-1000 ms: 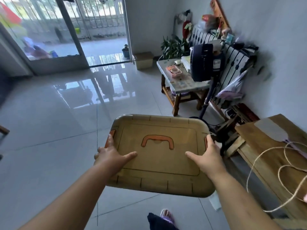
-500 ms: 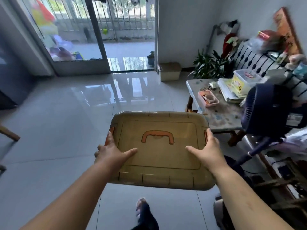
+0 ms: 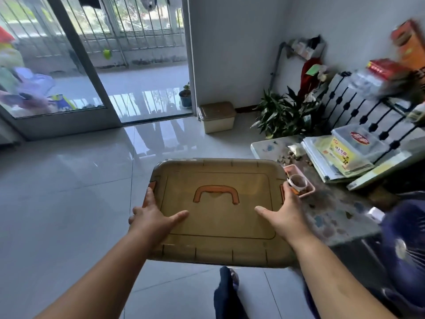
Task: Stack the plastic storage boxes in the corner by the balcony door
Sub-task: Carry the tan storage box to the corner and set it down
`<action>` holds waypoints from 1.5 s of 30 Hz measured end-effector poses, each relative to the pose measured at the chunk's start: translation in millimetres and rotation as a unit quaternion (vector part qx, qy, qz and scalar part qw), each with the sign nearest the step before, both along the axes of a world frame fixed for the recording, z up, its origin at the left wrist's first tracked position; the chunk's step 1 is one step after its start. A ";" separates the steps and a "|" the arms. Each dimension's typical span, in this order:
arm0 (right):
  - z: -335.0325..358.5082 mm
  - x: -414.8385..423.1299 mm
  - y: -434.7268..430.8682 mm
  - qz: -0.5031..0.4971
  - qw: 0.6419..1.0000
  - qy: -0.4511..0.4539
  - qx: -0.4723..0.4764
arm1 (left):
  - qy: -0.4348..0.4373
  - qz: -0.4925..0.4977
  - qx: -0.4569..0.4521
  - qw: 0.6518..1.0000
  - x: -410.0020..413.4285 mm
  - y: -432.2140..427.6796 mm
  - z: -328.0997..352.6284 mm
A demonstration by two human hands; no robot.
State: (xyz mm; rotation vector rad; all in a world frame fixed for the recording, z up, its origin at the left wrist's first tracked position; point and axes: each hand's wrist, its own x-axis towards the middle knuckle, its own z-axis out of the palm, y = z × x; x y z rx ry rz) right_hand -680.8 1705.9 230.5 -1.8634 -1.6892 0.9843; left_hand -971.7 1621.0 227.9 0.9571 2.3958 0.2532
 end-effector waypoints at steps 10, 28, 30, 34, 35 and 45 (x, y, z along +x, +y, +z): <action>9.9 -114.0 257.6 0.075 0.997 -0.025 -0.014 | 0.018 0.058 -0.005 0.998 -101.7 213.8 -2.1; -32.0 -259.6 611.8 -0.020 0.998 -0.028 -0.055 | -0.028 -0.007 -0.022 0.999 -263.1 612.2 -25.4; -42.0 -258.2 651.7 -0.034 0.997 -0.022 -0.064 | -0.037 -0.012 -0.020 0.999 -263.6 658.2 -33.2; -60.3 -261.1 737.7 -0.028 0.997 -0.030 -0.072 | -0.054 0.000 -0.035 0.998 -261.2 736.0 -53.0; -66.0 -262.4 765.7 -0.024 0.996 -0.032 -0.077 | -0.056 0.010 -0.041 0.998 -261.4 760.1 -59.3; -110.9 -280.4 980.4 0.023 0.994 -0.046 -0.098 | -0.099 0.043 -0.056 0.993 -275.0 944.2 -111.3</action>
